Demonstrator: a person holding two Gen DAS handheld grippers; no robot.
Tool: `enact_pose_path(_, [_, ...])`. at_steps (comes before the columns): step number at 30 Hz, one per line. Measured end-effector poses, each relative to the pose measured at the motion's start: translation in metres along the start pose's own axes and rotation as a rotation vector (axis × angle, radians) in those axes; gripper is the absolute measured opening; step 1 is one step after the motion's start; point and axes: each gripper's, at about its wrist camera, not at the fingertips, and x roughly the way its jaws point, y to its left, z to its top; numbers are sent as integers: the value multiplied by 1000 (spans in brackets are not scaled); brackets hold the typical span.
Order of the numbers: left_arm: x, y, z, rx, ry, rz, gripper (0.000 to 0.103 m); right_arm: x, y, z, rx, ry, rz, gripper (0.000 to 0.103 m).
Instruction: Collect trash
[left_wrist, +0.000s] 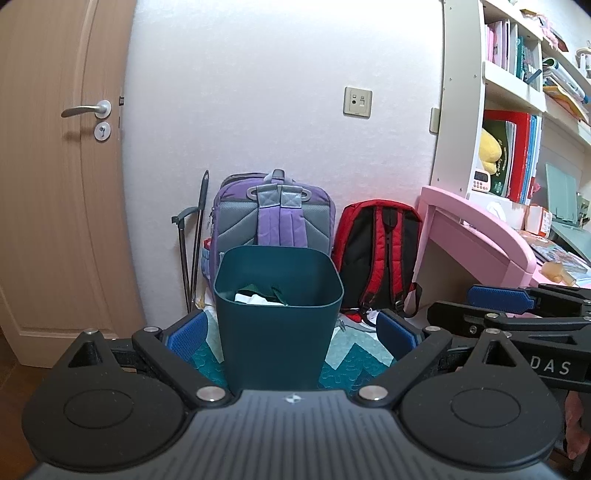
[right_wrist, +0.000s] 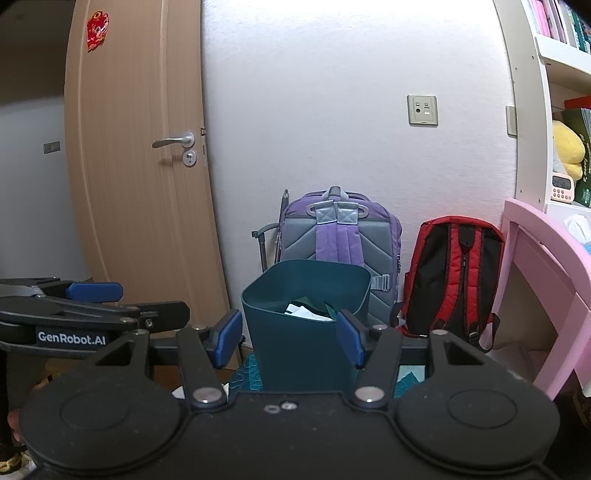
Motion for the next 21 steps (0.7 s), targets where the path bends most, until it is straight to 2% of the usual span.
enact_pose_path(21, [-33, -14, 18, -16, -22, 2, 98, -25, 2, 15, -13, 6, 1, 56])
